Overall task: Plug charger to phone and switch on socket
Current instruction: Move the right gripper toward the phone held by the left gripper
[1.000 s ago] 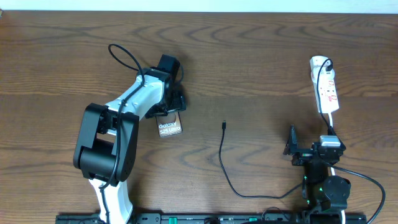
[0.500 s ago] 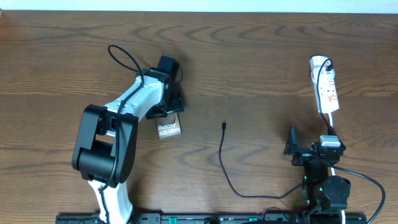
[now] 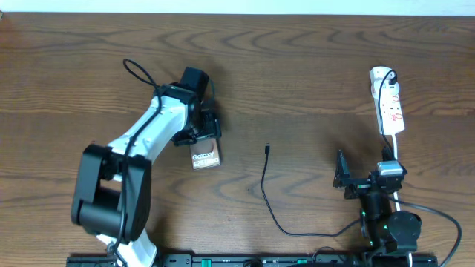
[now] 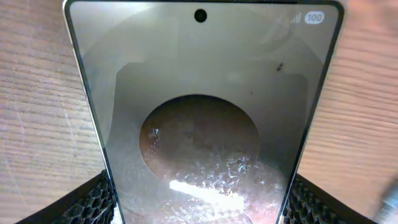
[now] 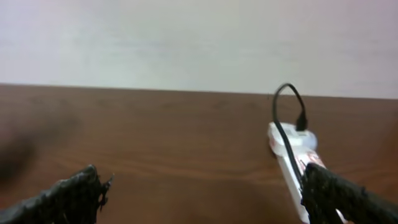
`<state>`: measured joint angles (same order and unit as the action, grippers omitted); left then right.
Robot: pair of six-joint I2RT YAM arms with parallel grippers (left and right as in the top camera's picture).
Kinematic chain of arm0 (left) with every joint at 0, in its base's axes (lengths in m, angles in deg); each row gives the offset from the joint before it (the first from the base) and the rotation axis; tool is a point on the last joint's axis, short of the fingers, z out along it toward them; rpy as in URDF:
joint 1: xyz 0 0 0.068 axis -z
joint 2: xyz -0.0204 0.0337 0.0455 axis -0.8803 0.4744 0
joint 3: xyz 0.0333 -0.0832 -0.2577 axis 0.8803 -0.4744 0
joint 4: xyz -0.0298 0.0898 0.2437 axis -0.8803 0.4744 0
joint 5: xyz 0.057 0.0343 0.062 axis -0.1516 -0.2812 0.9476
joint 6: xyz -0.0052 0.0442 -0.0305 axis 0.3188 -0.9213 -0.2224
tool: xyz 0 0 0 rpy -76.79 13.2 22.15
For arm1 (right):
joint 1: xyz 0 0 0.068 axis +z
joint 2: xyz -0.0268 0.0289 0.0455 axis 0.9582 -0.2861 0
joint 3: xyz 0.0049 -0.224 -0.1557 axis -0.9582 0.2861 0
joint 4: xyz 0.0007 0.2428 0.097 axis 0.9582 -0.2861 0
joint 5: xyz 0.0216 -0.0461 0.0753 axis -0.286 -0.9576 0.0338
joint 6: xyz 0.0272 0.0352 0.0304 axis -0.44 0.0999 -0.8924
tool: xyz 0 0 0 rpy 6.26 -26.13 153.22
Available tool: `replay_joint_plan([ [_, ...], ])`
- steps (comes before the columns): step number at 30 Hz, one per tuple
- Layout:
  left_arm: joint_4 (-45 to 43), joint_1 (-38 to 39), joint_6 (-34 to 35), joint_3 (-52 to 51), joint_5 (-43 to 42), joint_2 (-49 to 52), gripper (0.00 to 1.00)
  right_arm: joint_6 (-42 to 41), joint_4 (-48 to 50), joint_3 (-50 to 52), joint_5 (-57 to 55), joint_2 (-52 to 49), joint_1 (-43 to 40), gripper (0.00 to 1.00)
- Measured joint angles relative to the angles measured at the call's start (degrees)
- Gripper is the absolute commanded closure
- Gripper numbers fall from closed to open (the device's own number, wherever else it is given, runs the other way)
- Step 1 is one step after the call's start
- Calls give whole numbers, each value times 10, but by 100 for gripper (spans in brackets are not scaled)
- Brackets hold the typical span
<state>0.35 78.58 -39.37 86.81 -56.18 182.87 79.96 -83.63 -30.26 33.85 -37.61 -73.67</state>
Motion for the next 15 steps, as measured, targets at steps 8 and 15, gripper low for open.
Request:
replay_joint_plan([
  [8,-5,0,-4,0,-46,-37,24,-23,-188,-311,33,-180,0,1],
  [15,-12,0,-4,0,-83,-50,24,-18,-480,-631,102,-443,0,1],
])
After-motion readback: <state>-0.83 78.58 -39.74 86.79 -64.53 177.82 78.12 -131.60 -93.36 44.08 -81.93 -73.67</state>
